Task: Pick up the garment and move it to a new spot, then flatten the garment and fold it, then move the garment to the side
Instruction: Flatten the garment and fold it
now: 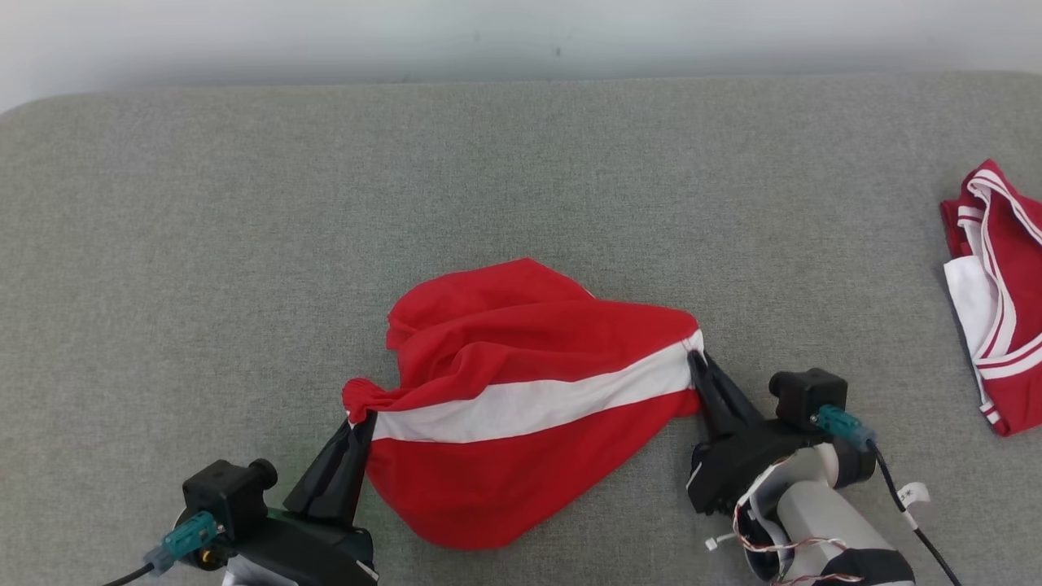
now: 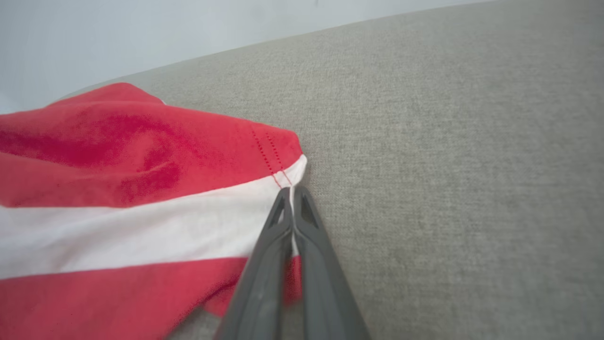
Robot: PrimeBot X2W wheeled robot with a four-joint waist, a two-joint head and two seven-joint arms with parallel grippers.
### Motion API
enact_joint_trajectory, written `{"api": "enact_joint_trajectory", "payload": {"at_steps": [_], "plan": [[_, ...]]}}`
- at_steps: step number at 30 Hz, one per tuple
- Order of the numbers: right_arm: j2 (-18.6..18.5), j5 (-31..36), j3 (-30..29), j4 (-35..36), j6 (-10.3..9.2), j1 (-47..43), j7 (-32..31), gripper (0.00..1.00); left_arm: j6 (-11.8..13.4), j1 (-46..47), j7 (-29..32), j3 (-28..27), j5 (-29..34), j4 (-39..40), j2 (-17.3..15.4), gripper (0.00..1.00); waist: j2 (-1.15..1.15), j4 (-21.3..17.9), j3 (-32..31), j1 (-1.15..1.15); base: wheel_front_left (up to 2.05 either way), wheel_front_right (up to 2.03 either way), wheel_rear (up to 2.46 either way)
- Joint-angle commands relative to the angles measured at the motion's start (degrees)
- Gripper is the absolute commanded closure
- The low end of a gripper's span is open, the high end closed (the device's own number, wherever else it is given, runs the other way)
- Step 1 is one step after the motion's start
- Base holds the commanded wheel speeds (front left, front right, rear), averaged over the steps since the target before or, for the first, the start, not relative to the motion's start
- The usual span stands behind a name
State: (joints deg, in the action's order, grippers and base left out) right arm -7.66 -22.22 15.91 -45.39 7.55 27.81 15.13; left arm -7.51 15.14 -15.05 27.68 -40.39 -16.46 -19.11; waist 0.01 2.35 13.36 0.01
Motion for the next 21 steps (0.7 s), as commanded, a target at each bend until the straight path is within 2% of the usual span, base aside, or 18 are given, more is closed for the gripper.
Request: {"api": "enact_joint_trajectory", "payload": {"at_steps": [1,6,9,14,21], "plan": [[-0.3,-0.43,-0.18,0.74,-0.16,-0.11,-0.03,1.0,0.08,0.07,-0.17,-0.21,0.74,0.19,0.07,1.0,-0.01,-0.11,-0.21,-0.01,0.0,0.0,0.0],[0.51,-1.75,-2.13,7.85,-0.16,-1.29,-0.02,1.0,0.08,-0.02,-0.17,-1.27,1.27,1.82,-1.07,1.0,-0.01,-0.99,-2.82,-0.01,0.0,0.0,0.0],[1.32,-3.61,-3.52,12.63,-0.16,-1.42,-0.02,1.0,0.08,0.75,-0.17,-1.21,0.82,2.76,-3.42,1.0,-0.01,-2.01,-5.94,-0.01,0.0,0.0,0.0],[1.33,-5.58,-4.88,19.17,-0.16,1.4,-0.01,1.0,0.08,5.14,-0.17,0.8,0.1,4.44,-10.43,1.0,-0.01,-3.73,-10.77,-0.01,0.0,0.0,0.0],[-0.69,-8.4,-5.19,25.47,-0.16,8.62,0.01,1.0,0.12,17.58,2.14,3.03,-1.41,6.31,-20.34,1.0,-0.01,-5.46,-14.26,-0.01,0.0,0.0,0.0]]}}
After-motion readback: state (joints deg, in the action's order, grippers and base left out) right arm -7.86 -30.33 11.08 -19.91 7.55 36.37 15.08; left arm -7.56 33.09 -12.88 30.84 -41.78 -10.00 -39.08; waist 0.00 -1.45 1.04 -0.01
